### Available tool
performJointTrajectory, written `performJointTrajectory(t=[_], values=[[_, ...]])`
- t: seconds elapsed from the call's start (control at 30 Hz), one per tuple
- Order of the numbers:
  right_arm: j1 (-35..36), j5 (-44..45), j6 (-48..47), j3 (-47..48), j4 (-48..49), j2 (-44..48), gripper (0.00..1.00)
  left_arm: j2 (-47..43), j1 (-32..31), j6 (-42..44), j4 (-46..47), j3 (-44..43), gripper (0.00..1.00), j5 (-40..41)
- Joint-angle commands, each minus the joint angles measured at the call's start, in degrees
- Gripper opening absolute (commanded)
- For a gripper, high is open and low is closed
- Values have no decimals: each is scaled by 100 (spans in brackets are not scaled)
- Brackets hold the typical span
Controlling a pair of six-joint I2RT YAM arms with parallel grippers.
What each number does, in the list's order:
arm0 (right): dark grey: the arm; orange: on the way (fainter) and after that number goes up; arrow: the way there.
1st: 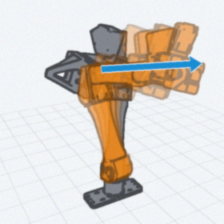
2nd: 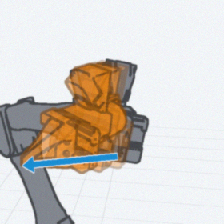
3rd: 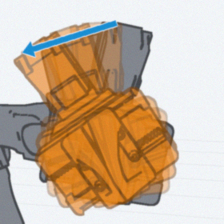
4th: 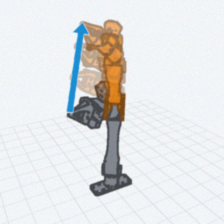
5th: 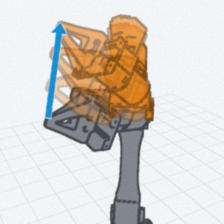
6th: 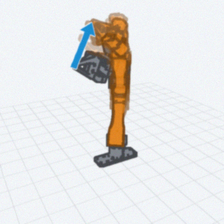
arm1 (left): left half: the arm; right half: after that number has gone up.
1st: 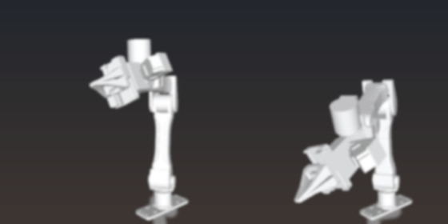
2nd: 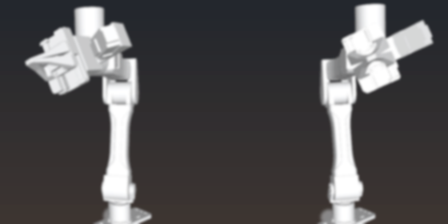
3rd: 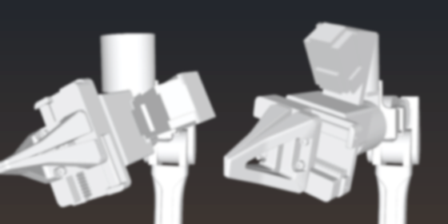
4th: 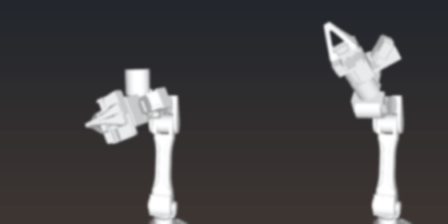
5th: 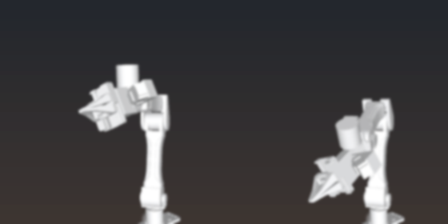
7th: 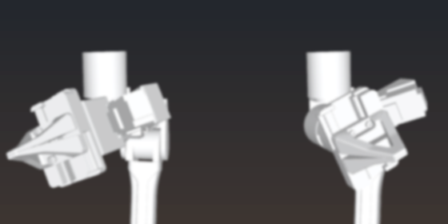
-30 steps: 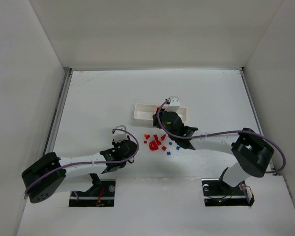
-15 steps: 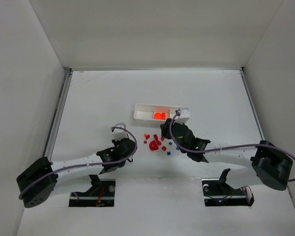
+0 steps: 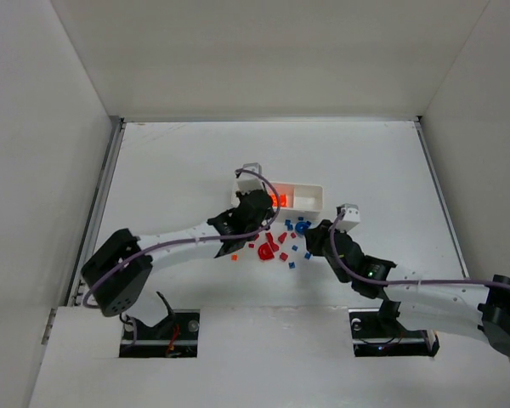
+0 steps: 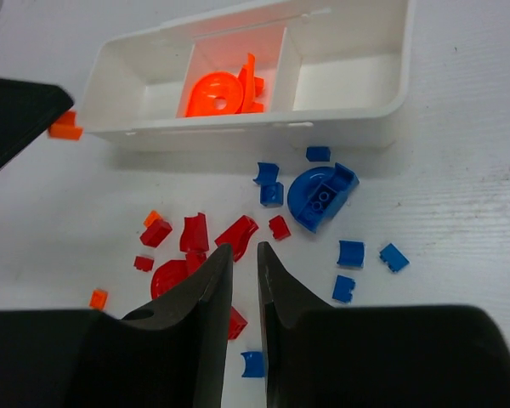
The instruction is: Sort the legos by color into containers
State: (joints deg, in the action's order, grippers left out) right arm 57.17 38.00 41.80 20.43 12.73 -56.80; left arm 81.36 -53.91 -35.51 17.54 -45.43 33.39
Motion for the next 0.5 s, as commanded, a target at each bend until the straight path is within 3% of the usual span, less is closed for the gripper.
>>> performJointTrajectory(t=[0.0,0.2,0.37,0.47], values=[[80,164,250,-135,-289,379,24,870,288,360,487,-834,9,-481],[123,173,276,-179,-227,415,26,1777,447,658,417,-1696,12,-614],[246,138,206,-109,-113,257,29,1735,386,817,487,-1716,36,-570],[395,76,118,31,-34,11,30,1401,377,817,549,-1382,38,-500]])
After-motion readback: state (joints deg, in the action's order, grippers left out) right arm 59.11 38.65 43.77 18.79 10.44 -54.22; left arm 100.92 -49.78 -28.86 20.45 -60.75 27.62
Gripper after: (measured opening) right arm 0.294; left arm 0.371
